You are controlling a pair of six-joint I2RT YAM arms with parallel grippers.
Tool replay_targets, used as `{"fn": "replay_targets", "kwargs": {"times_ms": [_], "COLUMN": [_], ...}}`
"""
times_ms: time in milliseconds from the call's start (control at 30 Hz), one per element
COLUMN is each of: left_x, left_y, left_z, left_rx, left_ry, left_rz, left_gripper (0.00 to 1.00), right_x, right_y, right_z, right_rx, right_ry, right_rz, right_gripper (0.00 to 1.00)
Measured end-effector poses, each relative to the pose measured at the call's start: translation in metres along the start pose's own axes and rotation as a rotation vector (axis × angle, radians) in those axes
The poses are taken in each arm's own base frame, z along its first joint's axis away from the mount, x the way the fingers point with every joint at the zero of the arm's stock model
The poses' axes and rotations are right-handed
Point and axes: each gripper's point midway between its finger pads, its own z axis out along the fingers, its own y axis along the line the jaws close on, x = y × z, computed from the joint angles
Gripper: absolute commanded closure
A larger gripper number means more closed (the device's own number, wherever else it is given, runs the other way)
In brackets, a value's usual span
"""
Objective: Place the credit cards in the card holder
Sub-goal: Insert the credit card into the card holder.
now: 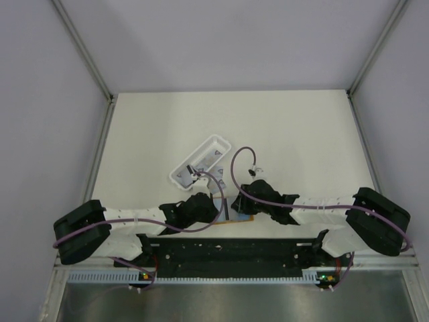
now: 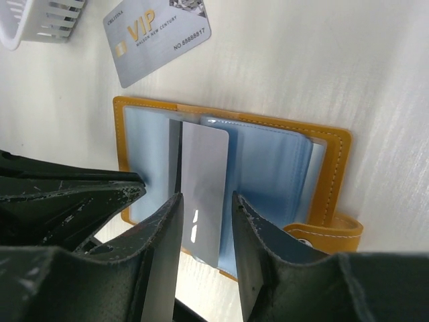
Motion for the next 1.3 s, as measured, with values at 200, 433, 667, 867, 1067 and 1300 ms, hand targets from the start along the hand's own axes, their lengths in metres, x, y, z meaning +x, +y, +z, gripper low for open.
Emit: {"fn": "replay_targets", "kwargs": {"times_ms": [200,433,667,867,1067,1300], "left_x": [0.001,0.002,0.002,-0.001,-0.023,-0.008], "left_y": [0.002,0.003,0.003,0.005,0.001,0.026], "left_z": [-0.002,-0.002,-0.002,-0.011,-0.028,-0.027], "left_rx": [0.001,0.002,0.002,-0.002,0.019,-0.051], "left_ry": [-0.001,-0.002,-0.003,-0.005,-0.087,-0.067], "left_rz": [-0.004,-0.005,-0.005,-0.004,-0.028,-0.013], "left_gripper": [1.00,1.00,1.00,0.94,0.86,0.91], "right_x": [0.000,0.002,0.004,0.006,0.007,0.007], "right_y": [-0.004,-0.001,0.009,0.012,0.012,0.013], "right_z": [0.000,0.005,0.009,0.011,0.012,0.012], "right_rx": [0.018,0.005,-0.043,-0.060,-0.062,-0.064], "right_ry": [-0.005,0.009,0.022,0.031,0.034,0.033], "right_rz": [-0.009,-0.016,-0.013,-0.012,-0.012,-0.011], "right_gripper": [0.73,0.77,0.78,0.80,0.80,0.80]}}
